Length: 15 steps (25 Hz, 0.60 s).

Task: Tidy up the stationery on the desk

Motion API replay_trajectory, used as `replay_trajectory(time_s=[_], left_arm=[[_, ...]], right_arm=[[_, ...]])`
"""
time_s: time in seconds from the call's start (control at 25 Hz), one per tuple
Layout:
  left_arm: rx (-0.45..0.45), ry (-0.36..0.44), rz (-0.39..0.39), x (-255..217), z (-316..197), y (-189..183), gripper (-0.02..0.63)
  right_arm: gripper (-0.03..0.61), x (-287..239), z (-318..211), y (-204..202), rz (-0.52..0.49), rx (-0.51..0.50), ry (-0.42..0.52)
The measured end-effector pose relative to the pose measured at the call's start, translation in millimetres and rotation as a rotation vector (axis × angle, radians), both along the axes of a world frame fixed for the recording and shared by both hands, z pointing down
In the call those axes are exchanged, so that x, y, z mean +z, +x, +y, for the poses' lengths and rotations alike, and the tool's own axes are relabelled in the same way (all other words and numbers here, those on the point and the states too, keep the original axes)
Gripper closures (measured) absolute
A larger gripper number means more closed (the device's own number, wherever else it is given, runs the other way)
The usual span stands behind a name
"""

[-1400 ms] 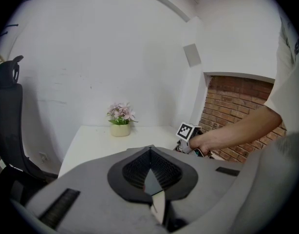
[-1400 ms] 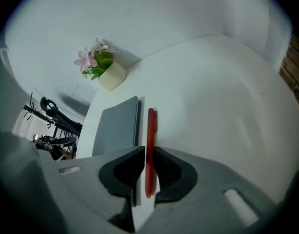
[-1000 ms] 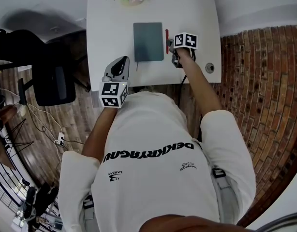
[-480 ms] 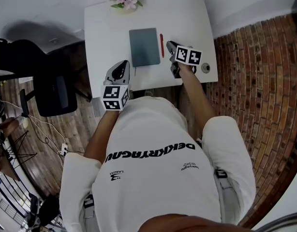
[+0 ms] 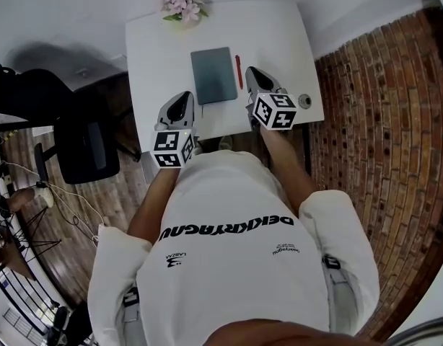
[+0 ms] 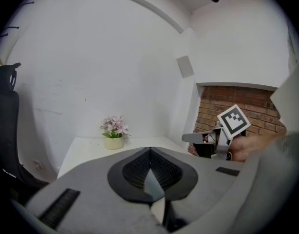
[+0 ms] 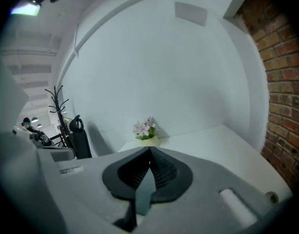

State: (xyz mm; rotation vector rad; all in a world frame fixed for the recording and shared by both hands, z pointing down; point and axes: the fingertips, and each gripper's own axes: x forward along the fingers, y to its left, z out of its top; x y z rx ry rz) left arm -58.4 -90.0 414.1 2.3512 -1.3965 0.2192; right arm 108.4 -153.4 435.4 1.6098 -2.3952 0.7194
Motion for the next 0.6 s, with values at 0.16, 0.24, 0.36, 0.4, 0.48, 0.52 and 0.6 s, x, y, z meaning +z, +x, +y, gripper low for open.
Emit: replay_trajectory(time_s=[0.16, 0.24, 0.36, 0.4, 0.48, 0.52, 0.6], left_arm=[[0.013, 0.029, -0.009, -8.4, 0.7, 5.1, 0.617], [0.018, 0.043, -0.018, -10.6, 1.7, 6.5, 0.617], [0.02, 0.062, -0.028, -13.1, 3.9, 6.6, 0.617], [0.019, 0.067, -0.03, -13.9, 4.3, 6.4, 0.617], [0.017, 0.077, -0.031, -15.6, 4.2, 6.4, 0.617], [0.018, 0.082, -0.033, -16.4, 4.0, 7.0, 0.617], [0.022, 0.091, -0.037, -17.3, 4.2, 8.9, 0.617]], right_arm=[[0.58, -26.4, 19.8, -16.6, 0.012, -0.041, 0.098], [0.58, -34.9, 28.6, -23.3, 0.022, -0.052, 0.137], [0.58, -42.6, 38.8, -28.7, 0.03, -0.049, 0.175], [0.58, -43.7, 41.5, -29.8, 0.025, -0.046, 0.18], [0.58, -44.8, 46.1, -32.0, 0.019, -0.044, 0.187], [0.58, -45.0, 48.2, -33.1, 0.019, -0.044, 0.189], [0.581, -44.4, 52.6, -34.9, 0.028, -0.046, 0.193]])
